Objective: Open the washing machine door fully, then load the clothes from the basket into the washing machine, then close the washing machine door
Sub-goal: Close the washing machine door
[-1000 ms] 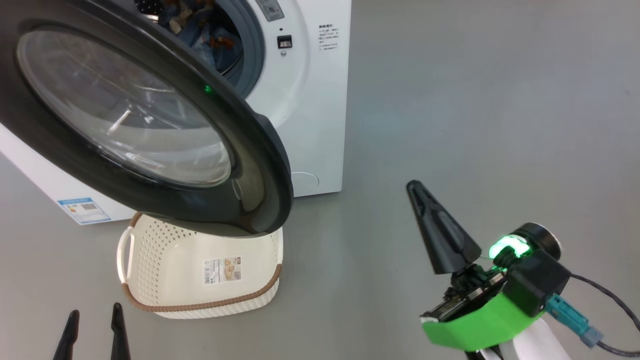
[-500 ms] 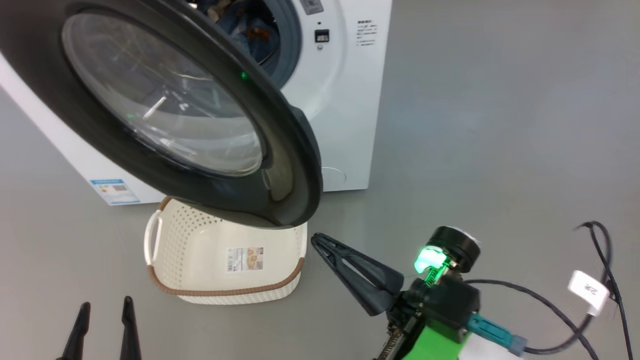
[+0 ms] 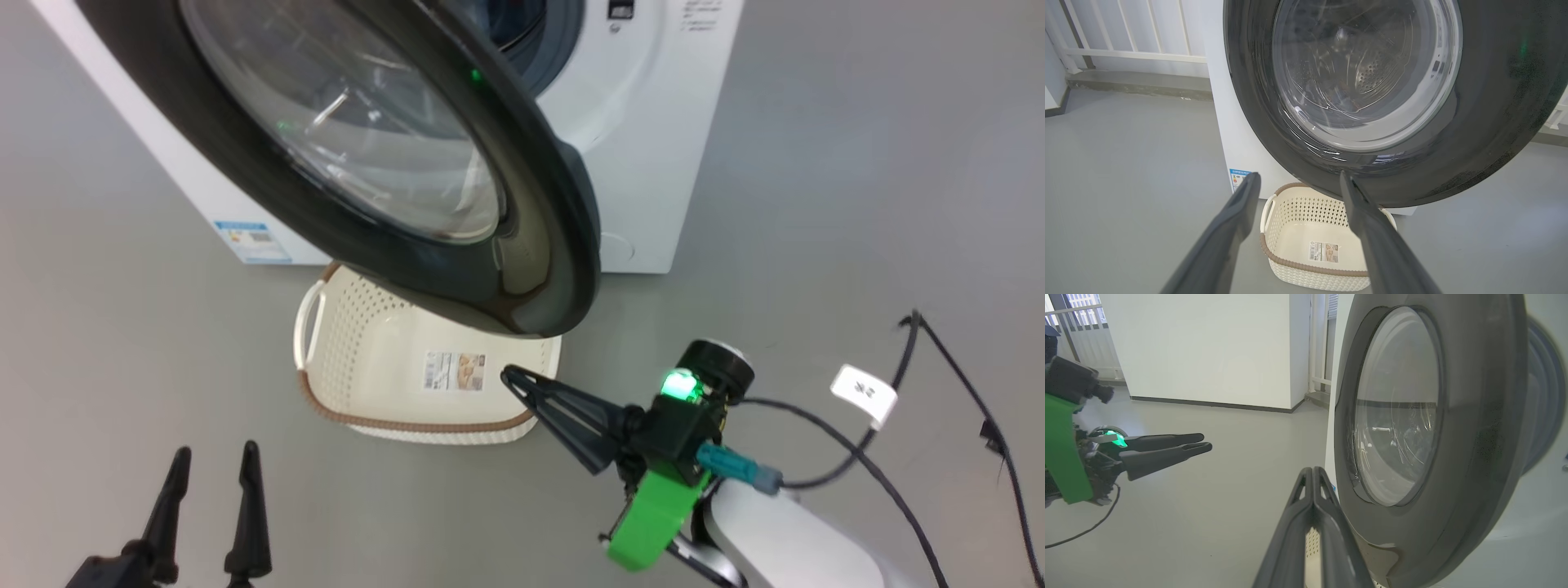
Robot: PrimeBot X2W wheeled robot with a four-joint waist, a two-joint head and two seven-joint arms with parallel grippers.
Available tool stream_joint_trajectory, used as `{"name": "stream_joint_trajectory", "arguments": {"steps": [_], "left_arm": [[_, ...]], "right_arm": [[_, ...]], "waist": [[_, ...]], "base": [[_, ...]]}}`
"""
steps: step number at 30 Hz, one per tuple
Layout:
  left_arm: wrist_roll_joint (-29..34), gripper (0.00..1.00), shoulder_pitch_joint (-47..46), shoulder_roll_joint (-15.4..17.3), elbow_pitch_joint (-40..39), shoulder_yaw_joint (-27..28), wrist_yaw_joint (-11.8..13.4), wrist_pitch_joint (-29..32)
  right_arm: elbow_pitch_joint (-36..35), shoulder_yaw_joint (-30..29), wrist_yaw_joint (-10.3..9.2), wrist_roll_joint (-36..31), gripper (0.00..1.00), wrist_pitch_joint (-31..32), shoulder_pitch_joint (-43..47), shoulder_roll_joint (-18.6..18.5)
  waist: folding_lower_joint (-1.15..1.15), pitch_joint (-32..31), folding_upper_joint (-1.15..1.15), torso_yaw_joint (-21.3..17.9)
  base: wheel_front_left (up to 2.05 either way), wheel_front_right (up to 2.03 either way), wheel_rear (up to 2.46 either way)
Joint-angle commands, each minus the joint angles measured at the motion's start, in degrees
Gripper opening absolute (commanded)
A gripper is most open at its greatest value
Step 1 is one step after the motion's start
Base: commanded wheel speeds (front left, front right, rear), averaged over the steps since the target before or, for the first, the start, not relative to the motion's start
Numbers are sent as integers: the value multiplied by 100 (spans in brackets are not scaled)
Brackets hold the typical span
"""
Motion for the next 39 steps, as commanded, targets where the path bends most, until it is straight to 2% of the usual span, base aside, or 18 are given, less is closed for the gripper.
{"name": "stream_joint_trajectory", "arguments": {"steps": [1,8,14,22,32,39], "left_arm": [[-47,100,-245,78,-130,111,-9,-53],[-161,100,-514,77,-91,-106,-12,-53],[-231,100,-667,77,-44,-238,-14,-53],[-340,100,-821,77,9,-329,-16,-53],[-432,100,-1049,77,57,-538,-18,-54],[-488,100,-1234,77,57,-694,-18,-54]], "right_arm": [[59,118,35,81,0,-28,-228,85],[887,84,35,241,0,-28,-827,193],[1571,-453,35,16,0,-28,-1194,380],[1903,-1330,35,-413,0,-28,-1422,617],[2107,-2150,35,-990,0,-28,-2073,611],[2325,-2984,35,-1239,0,-28,-2721,709]], "waist": [[0,309,0,288],[0,629,0,513],[0,824,0,588],[0,1012,0,582],[0,1339,0,638],[0,1681,0,709]], "base": [[0,0,0],[0,0,0],[0,0,0],[0,0,0],[0,0,0],[0,0,0]]}}
